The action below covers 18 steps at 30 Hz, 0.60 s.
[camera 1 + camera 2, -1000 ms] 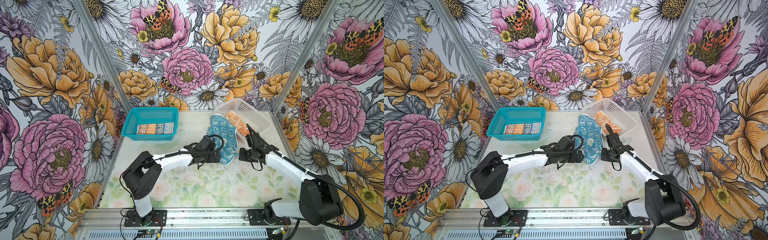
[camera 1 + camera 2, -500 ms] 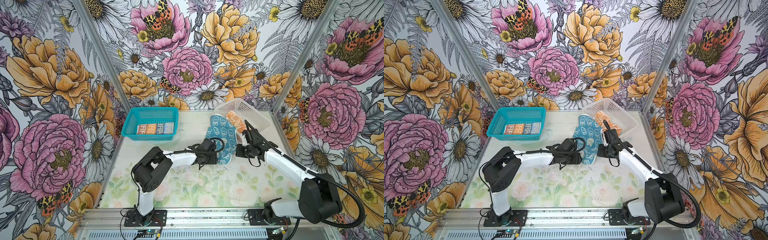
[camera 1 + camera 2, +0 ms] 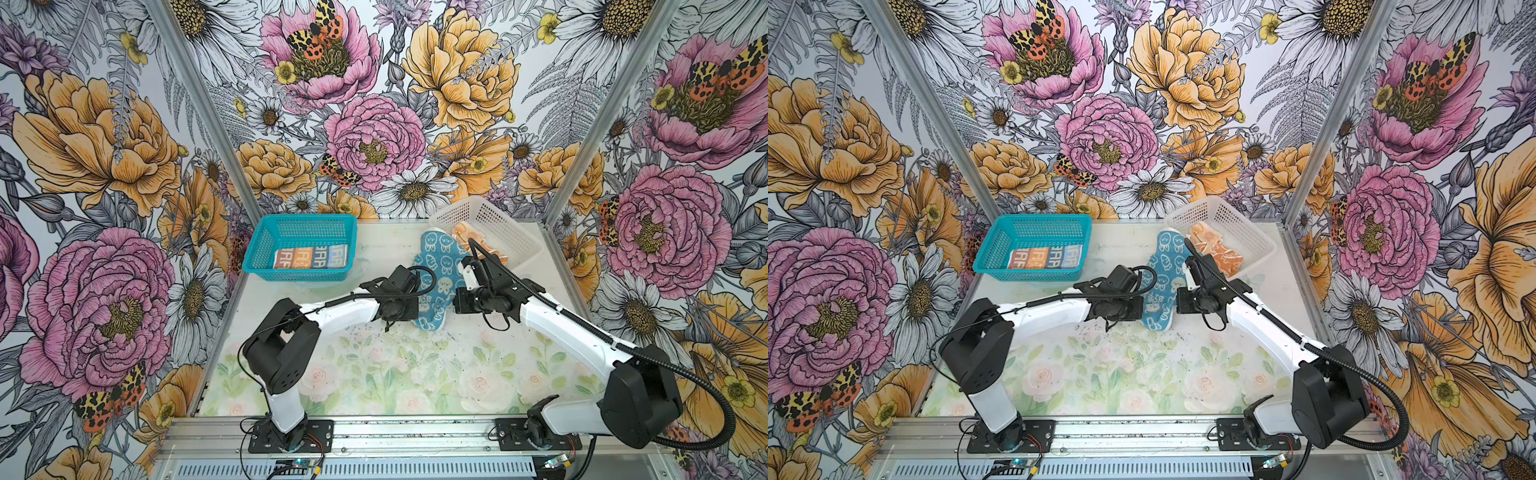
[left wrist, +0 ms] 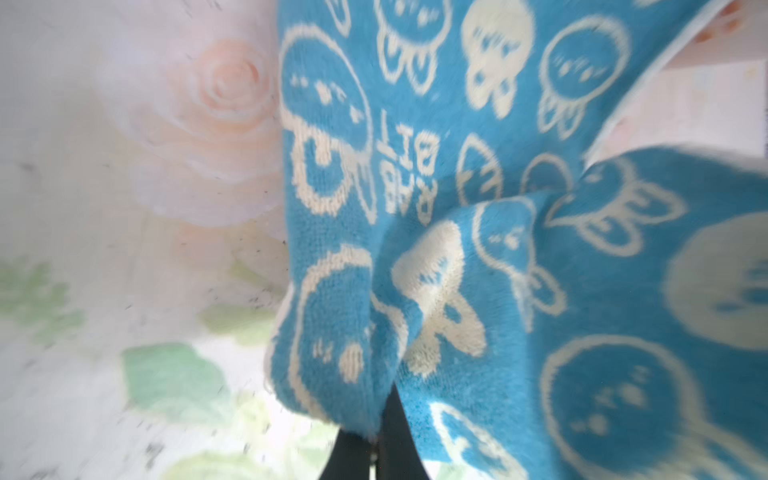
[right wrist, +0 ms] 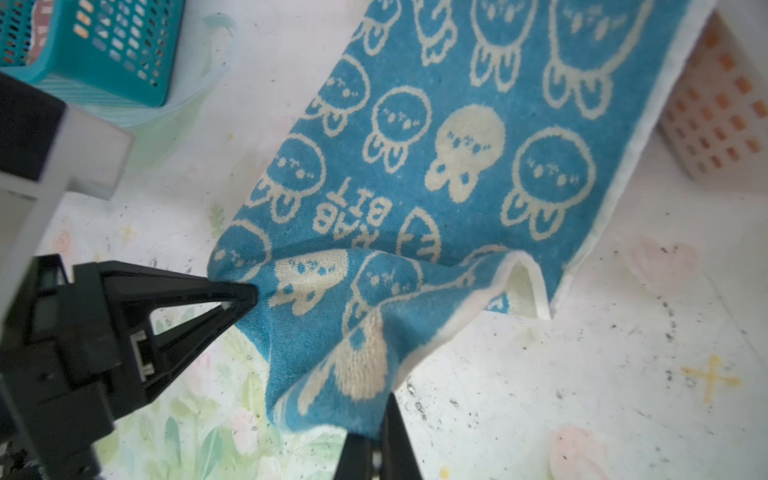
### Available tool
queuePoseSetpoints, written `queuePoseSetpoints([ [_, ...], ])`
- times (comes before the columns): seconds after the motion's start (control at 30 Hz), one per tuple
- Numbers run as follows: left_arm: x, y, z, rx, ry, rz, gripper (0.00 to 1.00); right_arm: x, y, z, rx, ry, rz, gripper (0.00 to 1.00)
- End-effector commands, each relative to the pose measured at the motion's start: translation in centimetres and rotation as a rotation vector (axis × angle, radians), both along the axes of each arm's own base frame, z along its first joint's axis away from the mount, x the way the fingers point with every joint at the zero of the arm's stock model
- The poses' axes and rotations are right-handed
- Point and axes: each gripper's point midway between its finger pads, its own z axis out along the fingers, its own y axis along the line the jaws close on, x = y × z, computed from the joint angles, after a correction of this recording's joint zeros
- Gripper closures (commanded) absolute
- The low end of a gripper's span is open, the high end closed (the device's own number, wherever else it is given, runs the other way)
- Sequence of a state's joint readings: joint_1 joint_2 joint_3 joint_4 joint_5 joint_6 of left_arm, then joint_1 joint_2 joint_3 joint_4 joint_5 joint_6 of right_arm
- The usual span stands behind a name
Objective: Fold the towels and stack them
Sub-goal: 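Grasp a blue towel corner with left gripper while right gripper holds another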
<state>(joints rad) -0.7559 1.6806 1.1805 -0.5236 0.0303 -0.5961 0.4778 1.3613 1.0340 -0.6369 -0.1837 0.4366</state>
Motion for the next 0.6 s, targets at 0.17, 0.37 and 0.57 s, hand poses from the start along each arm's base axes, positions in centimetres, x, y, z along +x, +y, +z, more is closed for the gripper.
queuePoseSetpoints([
  [0.17,2.0,7.1,5.9,0.053,-0.056,0.062,0.94,2.9,2.5,3.5,0.037,-0.056,0.058,1.00],
  [0.37,6.9,6.9,-0.4,0.189,0.021,0.044,0.82,6.4,1.4,-3.7,-0.090,0.077,0.002,1.00],
  [0.57,9.8,4.7,-4.6,0.261,0.046,0.013,0.52,7.9,-0.4,-6.7,-0.124,0.133,-0.045,1.00],
])
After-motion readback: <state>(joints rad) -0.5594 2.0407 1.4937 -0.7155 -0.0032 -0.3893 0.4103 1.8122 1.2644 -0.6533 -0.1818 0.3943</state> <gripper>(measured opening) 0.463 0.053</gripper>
